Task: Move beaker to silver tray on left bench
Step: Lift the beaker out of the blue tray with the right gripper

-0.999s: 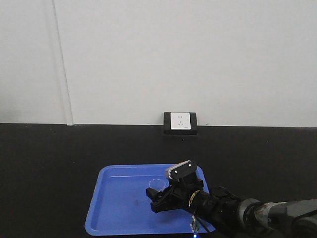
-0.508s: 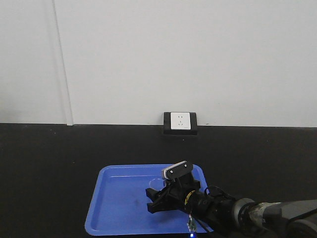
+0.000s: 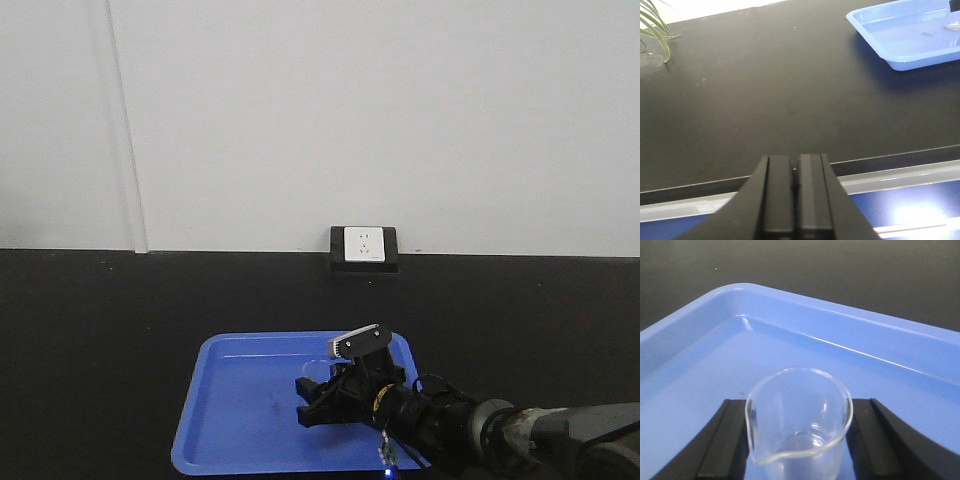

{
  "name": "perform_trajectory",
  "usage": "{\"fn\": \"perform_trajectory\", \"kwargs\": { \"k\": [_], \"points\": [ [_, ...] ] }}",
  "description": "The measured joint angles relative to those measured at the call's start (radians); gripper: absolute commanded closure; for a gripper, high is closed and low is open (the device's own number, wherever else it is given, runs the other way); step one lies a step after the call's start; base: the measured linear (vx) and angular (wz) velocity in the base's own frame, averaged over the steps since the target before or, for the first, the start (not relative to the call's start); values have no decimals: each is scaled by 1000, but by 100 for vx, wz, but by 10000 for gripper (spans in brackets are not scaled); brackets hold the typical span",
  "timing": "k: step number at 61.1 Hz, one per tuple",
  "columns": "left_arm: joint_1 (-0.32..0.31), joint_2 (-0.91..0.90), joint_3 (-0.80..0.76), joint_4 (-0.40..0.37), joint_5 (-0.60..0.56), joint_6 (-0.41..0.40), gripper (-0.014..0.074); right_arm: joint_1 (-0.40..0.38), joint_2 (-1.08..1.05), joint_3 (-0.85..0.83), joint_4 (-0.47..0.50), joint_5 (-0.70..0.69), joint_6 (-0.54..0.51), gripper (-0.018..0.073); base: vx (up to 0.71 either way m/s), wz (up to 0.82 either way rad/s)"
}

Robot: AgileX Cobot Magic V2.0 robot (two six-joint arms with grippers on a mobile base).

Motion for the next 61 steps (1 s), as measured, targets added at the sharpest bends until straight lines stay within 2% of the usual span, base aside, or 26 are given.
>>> {"fn": "perform_trajectory", "kwargs": {
  "k": [6,13,41,48,61],
  "points": [
    [0,0,0,0,0,0,595,0,-10,0,0,22,0,575,0,0],
    [0,0,0,0,0,0,595,0,-49,0,0,109,-1,575,0,0],
    [0,0,0,0,0,0,595,-1,-348,23,5,381,-16,573,0,0],
    [0,0,0,0,0,0,595,-15,-426,122,8,354,-16,573,0,0],
    [0,0,0,0,0,0,595,-97,-631,435,8,174,-21,573,0,0]
  ]
}}
